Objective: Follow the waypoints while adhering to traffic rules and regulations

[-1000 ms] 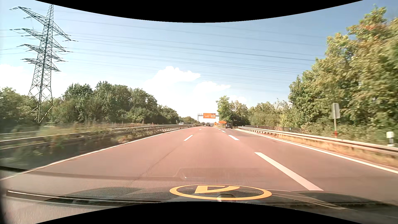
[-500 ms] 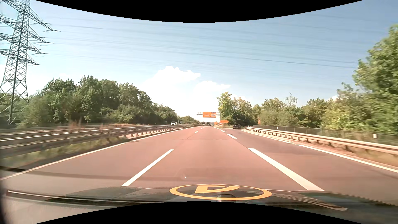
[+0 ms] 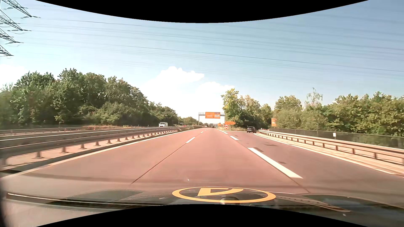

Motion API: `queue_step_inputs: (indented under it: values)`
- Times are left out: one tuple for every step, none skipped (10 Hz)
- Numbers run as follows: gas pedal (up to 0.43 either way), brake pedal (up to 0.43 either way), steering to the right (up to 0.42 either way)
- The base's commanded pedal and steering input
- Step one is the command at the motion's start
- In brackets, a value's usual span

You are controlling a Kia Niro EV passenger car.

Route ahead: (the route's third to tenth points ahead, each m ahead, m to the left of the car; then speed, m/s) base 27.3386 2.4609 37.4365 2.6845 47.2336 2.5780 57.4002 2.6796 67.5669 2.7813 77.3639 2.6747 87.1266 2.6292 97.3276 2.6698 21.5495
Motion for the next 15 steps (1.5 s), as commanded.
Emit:
queue_step_inputs:
  values:
    - [0.22,0.0,0.0]
    - [0.22,0.0,-0.001]
    - [0.22,0.0,-0.001]
    - [0.22,0.0,-0.001]
    - [0.22,0.0,-0.001]
    - [0.22,0.0,0.0]
    - [0.22,0.0,0.0]
    - [0.22,0.0,0.0]
    - [0.22,0.0,0.0]
    - [0.209,0.0,0.0]
    - [0.209,0.0,0.0]
    - [0.209,0.0,0.0]
    - [0.209,0.0,0.0]
    - [0.189,0.0,0.0]
    - [0.189,0.0,0.0]
